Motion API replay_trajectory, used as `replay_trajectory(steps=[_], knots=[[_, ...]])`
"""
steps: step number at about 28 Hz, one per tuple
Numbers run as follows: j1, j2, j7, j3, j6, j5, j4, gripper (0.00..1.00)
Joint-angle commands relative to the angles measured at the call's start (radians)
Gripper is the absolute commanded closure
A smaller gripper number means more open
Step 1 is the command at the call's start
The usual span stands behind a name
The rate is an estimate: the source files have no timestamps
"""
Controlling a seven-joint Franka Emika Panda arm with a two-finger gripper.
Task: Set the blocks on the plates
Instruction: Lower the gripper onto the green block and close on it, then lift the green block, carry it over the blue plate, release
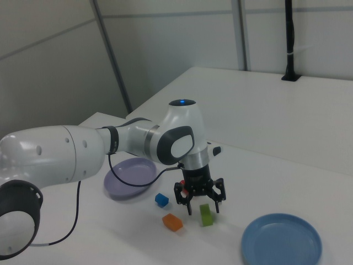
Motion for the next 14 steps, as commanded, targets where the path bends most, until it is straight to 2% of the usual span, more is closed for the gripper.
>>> replay_trajectory(steps=[1,3,4,9,10,13,14], knots=[[0.006,0.014,0.033,0.000,0.048,-0.017,-0.015,0.14],[0.006,0.021,0.033,-0.001,0.048,-0.023,-0.017,0.22],[0.006,0.023,0.033,0.000,0.050,-0.029,-0.015,0.34],[0.006,0.023,0.032,0.000,0.051,-0.034,-0.018,0.70],[0.006,0.023,0.032,0.002,0.051,-0.034,-0.018,0.85],[0.006,0.023,0.032,0.000,0.051,-0.034,-0.017,1.00],[0.006,0.023,0.032,0.002,0.051,-0.034,-0.017,1.00]])
